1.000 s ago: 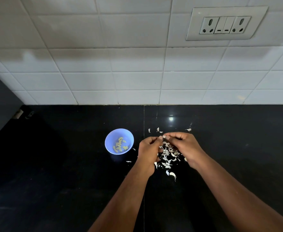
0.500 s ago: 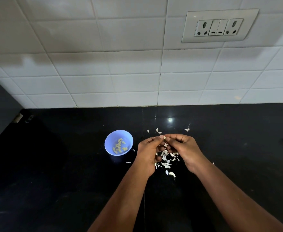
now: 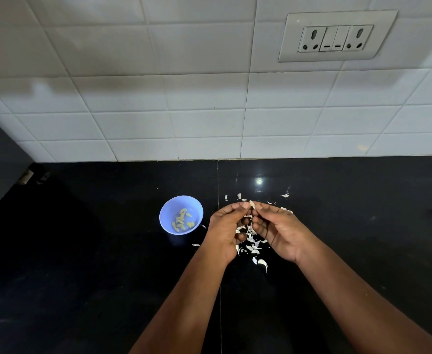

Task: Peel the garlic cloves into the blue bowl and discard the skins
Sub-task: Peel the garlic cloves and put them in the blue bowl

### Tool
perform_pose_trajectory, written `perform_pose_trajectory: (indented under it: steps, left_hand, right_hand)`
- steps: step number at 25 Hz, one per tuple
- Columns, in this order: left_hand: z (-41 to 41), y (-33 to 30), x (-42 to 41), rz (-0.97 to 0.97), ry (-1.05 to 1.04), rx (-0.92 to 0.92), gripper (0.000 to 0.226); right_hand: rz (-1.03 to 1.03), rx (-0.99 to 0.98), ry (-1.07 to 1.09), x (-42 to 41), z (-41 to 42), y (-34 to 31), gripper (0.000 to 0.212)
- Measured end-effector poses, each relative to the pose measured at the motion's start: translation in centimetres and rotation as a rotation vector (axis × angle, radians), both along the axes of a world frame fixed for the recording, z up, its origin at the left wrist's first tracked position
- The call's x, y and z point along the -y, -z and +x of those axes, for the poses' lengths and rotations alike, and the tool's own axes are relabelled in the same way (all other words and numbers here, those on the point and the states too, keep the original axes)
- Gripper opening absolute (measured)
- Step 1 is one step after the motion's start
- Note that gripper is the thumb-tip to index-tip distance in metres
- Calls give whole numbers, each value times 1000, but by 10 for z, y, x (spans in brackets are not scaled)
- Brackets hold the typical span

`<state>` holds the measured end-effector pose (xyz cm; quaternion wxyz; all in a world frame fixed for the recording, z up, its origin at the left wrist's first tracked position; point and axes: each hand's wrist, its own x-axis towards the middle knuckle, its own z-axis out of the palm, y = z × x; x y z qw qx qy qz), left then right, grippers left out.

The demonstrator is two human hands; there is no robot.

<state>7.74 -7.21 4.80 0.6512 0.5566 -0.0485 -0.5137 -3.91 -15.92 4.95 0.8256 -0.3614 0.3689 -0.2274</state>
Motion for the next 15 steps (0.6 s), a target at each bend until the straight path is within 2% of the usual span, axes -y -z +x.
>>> perform_pose_trajectory:
  steps: [5, 10, 13, 15]
  left_hand:
    - [-6, -5, 9, 99, -16, 313, 11]
    - [-9, -2, 8, 197, 53, 546, 14]
    - [-12, 1, 2, 294, 134, 467, 20]
    - [-13, 2, -1, 343, 211, 411, 22]
  right_hand:
    - [-64, -27, -13, -3, 0, 2, 16]
    - [44, 61, 160, -1, 4, 5, 20]
    - [-28, 22, 198, 3, 1, 7, 17]
    - [-192, -69, 160, 4, -4, 9, 17]
